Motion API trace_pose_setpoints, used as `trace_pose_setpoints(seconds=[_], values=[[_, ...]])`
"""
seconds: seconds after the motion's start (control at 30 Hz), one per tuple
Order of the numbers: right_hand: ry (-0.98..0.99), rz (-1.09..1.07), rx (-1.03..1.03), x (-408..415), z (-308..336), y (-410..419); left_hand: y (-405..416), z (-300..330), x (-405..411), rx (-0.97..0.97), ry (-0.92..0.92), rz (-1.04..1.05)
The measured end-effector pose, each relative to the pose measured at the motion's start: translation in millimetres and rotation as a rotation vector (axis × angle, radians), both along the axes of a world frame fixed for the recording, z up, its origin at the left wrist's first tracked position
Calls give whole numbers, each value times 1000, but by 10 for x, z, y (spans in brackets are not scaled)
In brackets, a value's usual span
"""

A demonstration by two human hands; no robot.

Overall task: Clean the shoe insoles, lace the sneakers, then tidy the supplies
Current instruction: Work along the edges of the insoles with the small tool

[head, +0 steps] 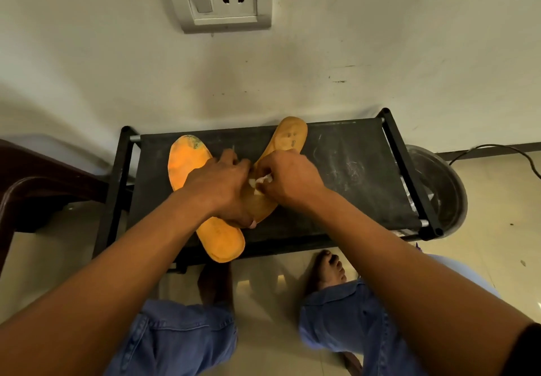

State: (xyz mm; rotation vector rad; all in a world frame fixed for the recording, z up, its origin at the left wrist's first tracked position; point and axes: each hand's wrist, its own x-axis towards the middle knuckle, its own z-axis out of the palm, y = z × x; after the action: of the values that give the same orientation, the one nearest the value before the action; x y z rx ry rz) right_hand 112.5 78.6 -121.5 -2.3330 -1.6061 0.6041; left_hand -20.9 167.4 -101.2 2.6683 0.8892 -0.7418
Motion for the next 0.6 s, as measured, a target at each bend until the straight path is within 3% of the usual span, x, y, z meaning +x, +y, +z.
trace_pose_setpoints(seconds=[0.13, 0.33, 0.47, 0.6], values=[[-113, 93, -2, -144, -29, -15, 39, -32, -2, -52, -54, -6], [-262, -157, -11, 157, -9, 8, 133, -99, -90, -156, -128, -44], [-134, -178, -31, 179, -37, 35, 165, -120, -116, -185, -144, -59], [-4, 35, -89, -55, -19, 44, 170, -151, -113, -172, -162, -63]])
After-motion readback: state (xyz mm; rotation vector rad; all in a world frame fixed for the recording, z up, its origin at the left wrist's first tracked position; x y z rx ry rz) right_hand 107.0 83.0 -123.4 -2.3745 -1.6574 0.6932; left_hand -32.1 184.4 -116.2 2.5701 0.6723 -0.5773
